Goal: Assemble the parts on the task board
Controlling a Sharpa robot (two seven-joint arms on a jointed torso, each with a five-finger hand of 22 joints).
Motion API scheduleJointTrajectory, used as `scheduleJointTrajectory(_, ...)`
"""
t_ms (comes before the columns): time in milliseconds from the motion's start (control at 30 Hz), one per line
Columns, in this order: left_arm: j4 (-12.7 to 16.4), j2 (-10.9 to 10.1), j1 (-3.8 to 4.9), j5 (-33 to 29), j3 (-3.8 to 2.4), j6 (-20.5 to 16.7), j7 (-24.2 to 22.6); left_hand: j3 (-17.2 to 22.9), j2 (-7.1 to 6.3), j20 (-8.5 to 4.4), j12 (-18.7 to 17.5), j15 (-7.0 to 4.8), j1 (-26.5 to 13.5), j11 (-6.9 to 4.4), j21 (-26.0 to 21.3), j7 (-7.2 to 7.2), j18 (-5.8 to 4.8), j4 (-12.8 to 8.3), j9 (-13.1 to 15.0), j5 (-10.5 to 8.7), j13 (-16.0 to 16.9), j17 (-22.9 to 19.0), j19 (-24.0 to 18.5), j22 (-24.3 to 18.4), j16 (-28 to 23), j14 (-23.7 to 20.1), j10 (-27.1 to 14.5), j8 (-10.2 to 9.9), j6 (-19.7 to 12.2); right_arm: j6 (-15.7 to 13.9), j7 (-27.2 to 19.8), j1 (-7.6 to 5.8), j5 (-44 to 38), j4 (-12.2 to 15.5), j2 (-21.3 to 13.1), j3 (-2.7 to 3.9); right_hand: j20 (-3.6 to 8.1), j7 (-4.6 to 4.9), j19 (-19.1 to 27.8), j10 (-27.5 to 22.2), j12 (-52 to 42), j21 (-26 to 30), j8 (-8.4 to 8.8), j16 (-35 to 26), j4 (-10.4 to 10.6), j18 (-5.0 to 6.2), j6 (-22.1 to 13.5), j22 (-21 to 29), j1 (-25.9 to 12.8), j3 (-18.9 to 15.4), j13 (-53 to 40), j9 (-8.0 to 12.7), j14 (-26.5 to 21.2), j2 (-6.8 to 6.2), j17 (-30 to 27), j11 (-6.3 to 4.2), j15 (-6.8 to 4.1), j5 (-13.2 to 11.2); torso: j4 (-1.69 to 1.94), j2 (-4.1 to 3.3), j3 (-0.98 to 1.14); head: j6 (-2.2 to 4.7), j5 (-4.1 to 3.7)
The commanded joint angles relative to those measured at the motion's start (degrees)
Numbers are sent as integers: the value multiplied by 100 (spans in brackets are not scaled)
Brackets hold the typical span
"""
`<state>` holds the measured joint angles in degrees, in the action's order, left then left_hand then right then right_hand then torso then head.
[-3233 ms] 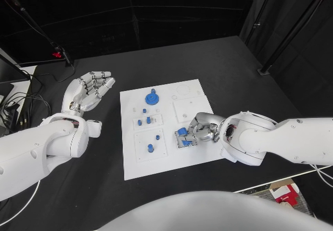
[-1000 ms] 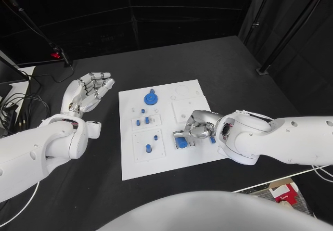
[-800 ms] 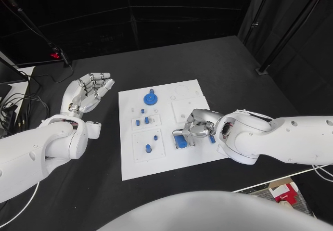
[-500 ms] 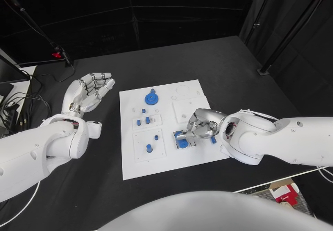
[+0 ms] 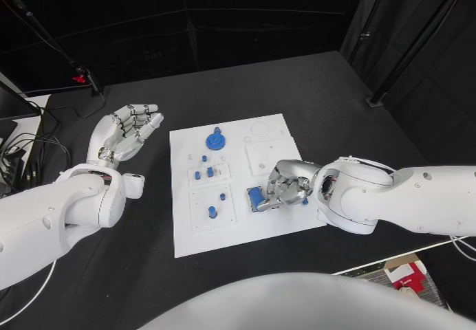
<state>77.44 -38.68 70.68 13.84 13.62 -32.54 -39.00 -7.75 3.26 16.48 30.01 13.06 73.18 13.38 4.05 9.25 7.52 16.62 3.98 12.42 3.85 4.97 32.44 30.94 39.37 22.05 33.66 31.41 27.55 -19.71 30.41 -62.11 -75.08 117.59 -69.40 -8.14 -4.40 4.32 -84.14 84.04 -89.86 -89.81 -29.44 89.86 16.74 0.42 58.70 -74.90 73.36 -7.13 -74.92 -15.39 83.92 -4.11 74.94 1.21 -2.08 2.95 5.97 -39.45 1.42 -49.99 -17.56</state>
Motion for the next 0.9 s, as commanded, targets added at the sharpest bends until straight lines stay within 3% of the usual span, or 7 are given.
scheduleJointTrajectory(33, 3, 8, 7, -5, -5, 48, -77, -21, 51, 9, 17, -10, 12, 5, 27, 657, -33, 3, -6, 16, -10, -5, 28, -8, 19, -35, -35, 20, -43, 114, 8, -4, -86, -32, 42, 0, 51, -12, -586, 596, -14, -19, -47, 14, -3, -42, -44, -1510, 6, 64, -1508, -39, 608, 131, 1506, -54, -51, -23, 1, -4, 1, -1, -10)
scheduleJointTrajectory(400, 2, 18, 6, -5, -5, 49, -76, -26, 55, 9, 22, -10, 17, 5, 27, 657, -33, 3, -7, 29, -10, -10, 27, -11, 24, -36, -37, 24, -45, 271, 187, -3, -107, -195, 212, 0, 65, -21, -586, 596, -14, -19, -140, 14, -28, -42, -130, -1510, 126, 97, -1508, -144, 608, 344, 1506, -61, -60, -18, 2, -2, 2, -1, -7)
scheduleJointTrajectory(767, 1, 19, 4, -5, -5, 55, -74, -26, 55, 9, 22, -10, 17, 5, 27, 657, -33, 3, -7, 29, -10, -10, 27, -11, 24, -36, -37, 24, -45, 638, 368, -2, -118, -288, 329, 0, 66, -14, -586, 596, -14, -19, -197, 14, -59, -42, -210, -1510, 281, 81, -1508, -218, 608, 367, 1506, -54, -59, -16, -1, 2, 2, -1, -11)
scheduleJointTrajectory(900, 3, 13, 3, -5, -5, 56, -73, -26, 55, 9, 22, -10, 17, 5, 27, 657, -33, 3, -7, 29, -10, -10, 27, -11, 24, -36, -37, 24, -45, 665, 365, -2, -147, -292, 355, 0, 67, -30, -586, 596, -14, -19, -261, 14, -165, -42, -244, -1510, 572, 171, -1508, -287, 608, 341, 1506, -65, -63, -10, -1, 2, -1, -1, -9)
